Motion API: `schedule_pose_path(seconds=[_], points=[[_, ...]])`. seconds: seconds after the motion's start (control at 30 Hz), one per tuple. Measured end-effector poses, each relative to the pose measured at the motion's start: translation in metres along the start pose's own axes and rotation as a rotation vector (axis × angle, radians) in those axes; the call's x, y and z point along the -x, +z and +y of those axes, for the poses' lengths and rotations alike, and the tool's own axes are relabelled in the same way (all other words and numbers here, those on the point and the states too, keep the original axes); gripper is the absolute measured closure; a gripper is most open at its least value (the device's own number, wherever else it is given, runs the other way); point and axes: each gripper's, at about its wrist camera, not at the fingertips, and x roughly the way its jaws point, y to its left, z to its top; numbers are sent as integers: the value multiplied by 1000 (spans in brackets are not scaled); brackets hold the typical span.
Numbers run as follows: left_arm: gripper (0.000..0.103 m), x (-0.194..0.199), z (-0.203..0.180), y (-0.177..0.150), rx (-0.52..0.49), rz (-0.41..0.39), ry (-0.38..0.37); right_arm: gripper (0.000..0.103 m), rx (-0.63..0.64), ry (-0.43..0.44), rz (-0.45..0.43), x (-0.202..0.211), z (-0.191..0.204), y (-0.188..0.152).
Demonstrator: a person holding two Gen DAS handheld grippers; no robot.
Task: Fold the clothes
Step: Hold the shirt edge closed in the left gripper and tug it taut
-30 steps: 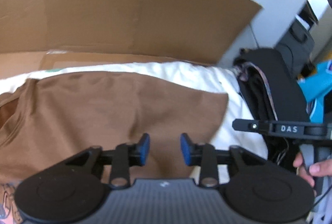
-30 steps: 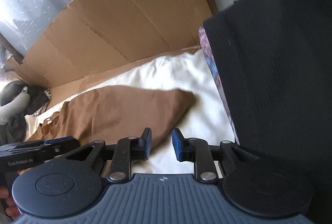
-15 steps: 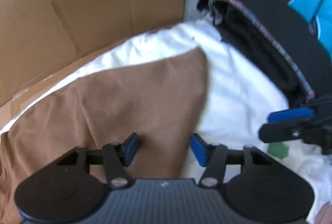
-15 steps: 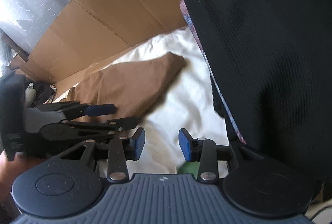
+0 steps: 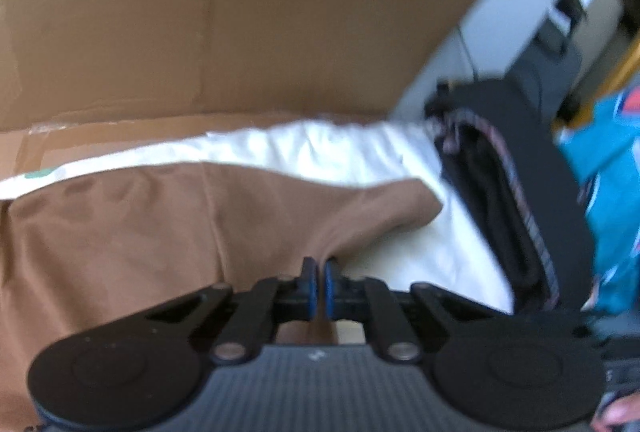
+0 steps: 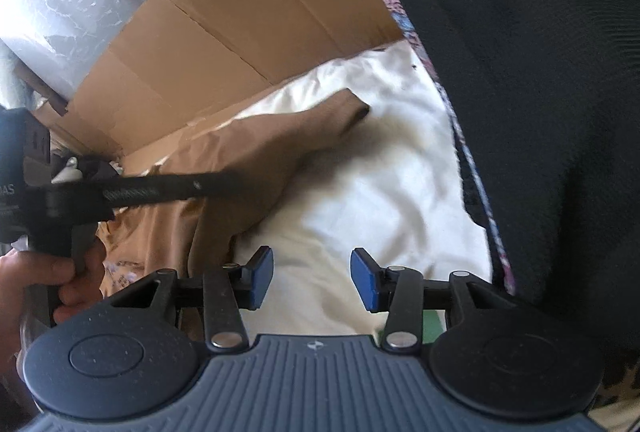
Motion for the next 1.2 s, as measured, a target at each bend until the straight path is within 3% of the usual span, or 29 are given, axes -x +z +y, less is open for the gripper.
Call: schedule_pose_path(seconds=[0.17, 0.43, 0.6, 0.77, 0.93, 1.03, 1.07, 1.1, 1.2], points=[[98, 8, 32, 4, 100, -45, 8, 51, 1, 18, 12, -17, 8, 0], [98, 11, 44, 2, 107, -45, 9, 49, 32, 46, 35, -44, 25, 8], [66, 5, 29, -2, 78, -24, 2, 49, 37, 38, 40, -48, 24, 11], [57, -1, 13, -7, 49, -3, -5, 49, 7, 26, 43, -43, 15, 6], [57, -7, -3, -11, 19, 19, -12, 49, -2, 10, 48, -38, 9, -3], [65, -5, 0, -10, 36, 1, -3, 49, -6, 10, 52, -36, 9, -8], [93, -4, 1, -10, 41, -5, 0, 49, -6, 13, 54, -36, 10, -9], [101, -3, 3, -10, 46, -11, 2, 49, -5, 16, 54, -35, 10, -10], [101, -1, 6, -9, 62, -29, 11, 49, -3, 24, 51, -33, 12, -10]])
